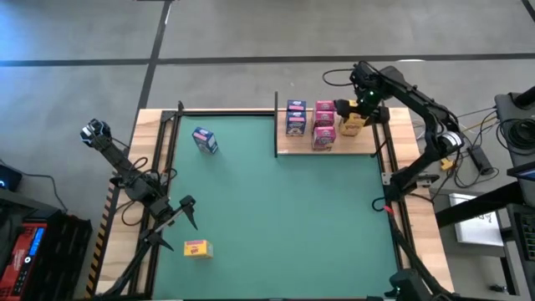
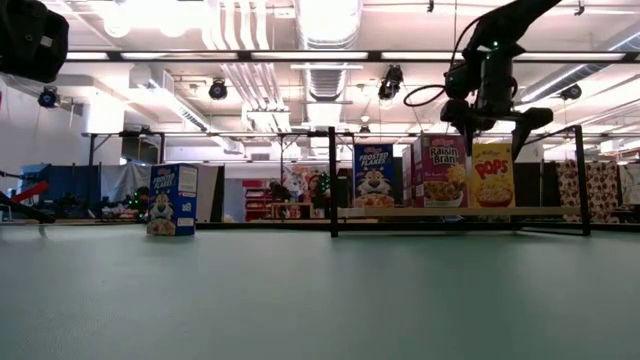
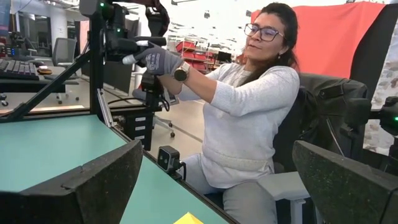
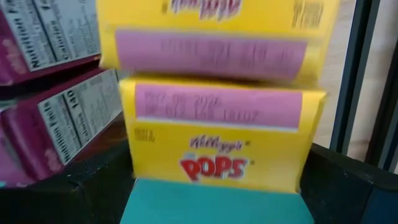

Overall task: Stack cereal on shelf
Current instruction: Move the blue cereal box to the center

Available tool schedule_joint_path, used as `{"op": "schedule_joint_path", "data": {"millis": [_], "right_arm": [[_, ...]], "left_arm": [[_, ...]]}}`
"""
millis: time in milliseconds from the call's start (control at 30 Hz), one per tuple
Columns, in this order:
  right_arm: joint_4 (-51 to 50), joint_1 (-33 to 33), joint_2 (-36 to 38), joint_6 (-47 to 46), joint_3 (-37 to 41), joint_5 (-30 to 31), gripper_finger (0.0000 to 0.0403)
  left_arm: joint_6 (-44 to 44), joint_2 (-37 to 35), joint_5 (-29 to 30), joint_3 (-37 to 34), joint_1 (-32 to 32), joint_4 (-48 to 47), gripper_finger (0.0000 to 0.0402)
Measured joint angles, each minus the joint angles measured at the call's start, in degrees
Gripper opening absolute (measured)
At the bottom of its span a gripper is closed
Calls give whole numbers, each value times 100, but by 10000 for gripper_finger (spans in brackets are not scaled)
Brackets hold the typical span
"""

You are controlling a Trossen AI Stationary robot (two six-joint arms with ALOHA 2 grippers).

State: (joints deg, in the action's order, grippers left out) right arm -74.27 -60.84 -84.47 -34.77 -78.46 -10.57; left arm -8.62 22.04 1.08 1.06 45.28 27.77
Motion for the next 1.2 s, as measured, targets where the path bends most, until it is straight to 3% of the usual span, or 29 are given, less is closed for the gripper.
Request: {"op": "schedule_joint_path", "data": {"millis": [533, 1200], "right_arm": [[-962, 1105, 524, -1243, 3, 3, 373], [-746, 4683, 1171, -4951, 559, 619, 373]], "left_arm": [[2, 2, 0, 0, 0, -2, 398], [0, 2, 0, 0, 0, 0, 398]]}}
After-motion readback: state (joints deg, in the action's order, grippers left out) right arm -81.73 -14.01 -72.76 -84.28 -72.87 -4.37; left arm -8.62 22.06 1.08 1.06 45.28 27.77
